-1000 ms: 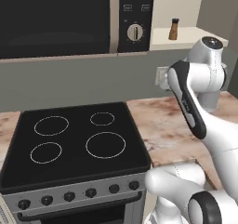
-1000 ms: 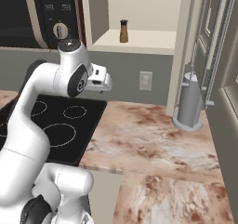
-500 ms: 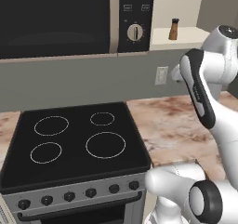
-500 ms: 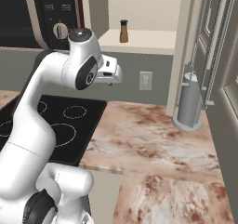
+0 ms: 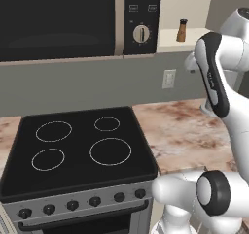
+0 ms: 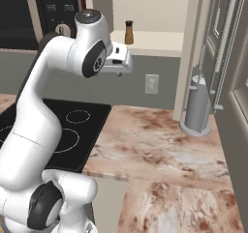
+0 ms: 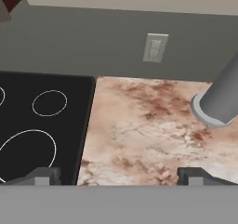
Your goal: Retrieve the shaker from the cabinet and place it next the steak on a plate on the dining table.
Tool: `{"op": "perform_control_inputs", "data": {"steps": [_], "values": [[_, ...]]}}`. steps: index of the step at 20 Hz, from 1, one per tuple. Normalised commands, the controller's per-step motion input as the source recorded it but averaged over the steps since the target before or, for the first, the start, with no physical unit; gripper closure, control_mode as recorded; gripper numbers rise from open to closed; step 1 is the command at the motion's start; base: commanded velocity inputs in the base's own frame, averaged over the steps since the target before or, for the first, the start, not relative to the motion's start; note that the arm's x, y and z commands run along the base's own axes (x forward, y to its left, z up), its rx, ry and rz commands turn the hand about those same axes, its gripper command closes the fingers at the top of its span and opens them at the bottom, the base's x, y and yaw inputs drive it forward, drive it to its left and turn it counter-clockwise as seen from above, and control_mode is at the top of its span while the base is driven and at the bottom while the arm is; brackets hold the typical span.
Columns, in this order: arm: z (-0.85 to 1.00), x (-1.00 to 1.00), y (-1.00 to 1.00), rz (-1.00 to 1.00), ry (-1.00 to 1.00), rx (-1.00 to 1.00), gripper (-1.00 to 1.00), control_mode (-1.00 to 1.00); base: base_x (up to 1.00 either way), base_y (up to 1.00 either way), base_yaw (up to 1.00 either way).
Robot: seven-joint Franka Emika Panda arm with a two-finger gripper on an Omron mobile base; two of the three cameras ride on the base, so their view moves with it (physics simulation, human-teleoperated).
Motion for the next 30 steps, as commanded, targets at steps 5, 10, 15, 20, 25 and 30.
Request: {"op": "perform_control_inputs", "data": {"steps": [5, 10, 15, 20, 25, 30], "values": [[0.35, 0.26, 0.0, 0.0, -0.01, 0.0, -1.0, -1.0, 0.0, 0.0, 0.0], [0.18, 0.21, 0.0, 0.0, -0.14, 0.0, -1.0, -1.0, 0.0, 0.0, 0.0], [0.18, 0.19, 0.0, 0.0, -0.19, 0.0, -1.0, -1.0, 0.0, 0.0, 0.0], [0.3, 0.18, 0.0, 0.0, -0.08, 0.0, -1.0, -1.0, 0.0, 0.0, 0.0], [0.32, 0.17, 0.0, 0.0, 0.0, 0.0, -1.0, -1.0, 0.0, 0.0, 0.0], [0.26, 0.24, -0.05, 0.0, -0.05, 0.0, -1.0, -1.0, 0.0, 0.0, 0.0]]}}
